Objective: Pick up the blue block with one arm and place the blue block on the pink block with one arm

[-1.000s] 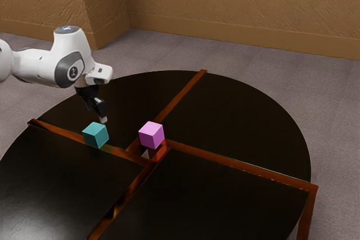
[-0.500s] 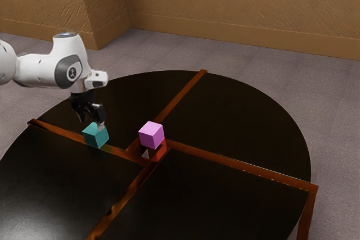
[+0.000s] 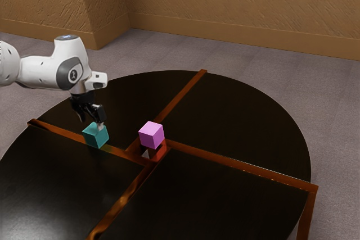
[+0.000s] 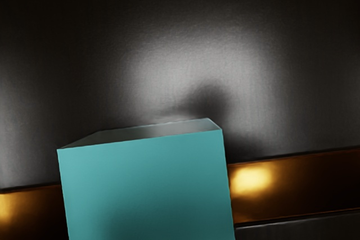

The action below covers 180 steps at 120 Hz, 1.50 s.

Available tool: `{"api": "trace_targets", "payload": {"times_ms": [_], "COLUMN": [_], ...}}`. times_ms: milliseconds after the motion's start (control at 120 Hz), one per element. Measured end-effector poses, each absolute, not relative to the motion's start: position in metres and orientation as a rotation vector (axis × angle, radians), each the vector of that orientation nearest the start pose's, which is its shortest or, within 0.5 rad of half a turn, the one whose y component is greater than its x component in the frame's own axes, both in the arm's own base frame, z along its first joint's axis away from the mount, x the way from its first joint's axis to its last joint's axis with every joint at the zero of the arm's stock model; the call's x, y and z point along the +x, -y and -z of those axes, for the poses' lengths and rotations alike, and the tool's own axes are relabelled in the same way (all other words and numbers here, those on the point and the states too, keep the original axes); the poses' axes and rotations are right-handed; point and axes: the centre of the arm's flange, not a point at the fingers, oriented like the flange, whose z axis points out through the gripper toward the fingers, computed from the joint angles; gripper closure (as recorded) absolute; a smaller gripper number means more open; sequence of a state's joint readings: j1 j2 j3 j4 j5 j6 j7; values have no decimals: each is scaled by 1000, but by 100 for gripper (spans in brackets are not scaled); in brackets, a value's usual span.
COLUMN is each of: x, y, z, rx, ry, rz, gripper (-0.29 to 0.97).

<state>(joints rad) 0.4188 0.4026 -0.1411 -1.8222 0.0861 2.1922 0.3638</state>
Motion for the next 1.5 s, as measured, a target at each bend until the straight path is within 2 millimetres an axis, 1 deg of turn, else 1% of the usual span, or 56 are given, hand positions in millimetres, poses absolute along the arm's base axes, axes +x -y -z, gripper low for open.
{"api": "trace_targets", "payload": {"times_ms": [100, 217, 467, 1150, 1275, 1500], "x": [613, 614, 615, 615, 614, 615], "y": [-184, -185, -185, -188, -194, -196], "z": [-309, -308, -299, -282, -278, -276], "rx": [-3130, -3124, -3123, -3129, -3127, -3126], "ry": [-227, -255, -295, -335, -325, -327], "rz": [-48, -33, -35, -48, -51, -42], "gripper": [0, 0, 0, 0, 0, 0]}}
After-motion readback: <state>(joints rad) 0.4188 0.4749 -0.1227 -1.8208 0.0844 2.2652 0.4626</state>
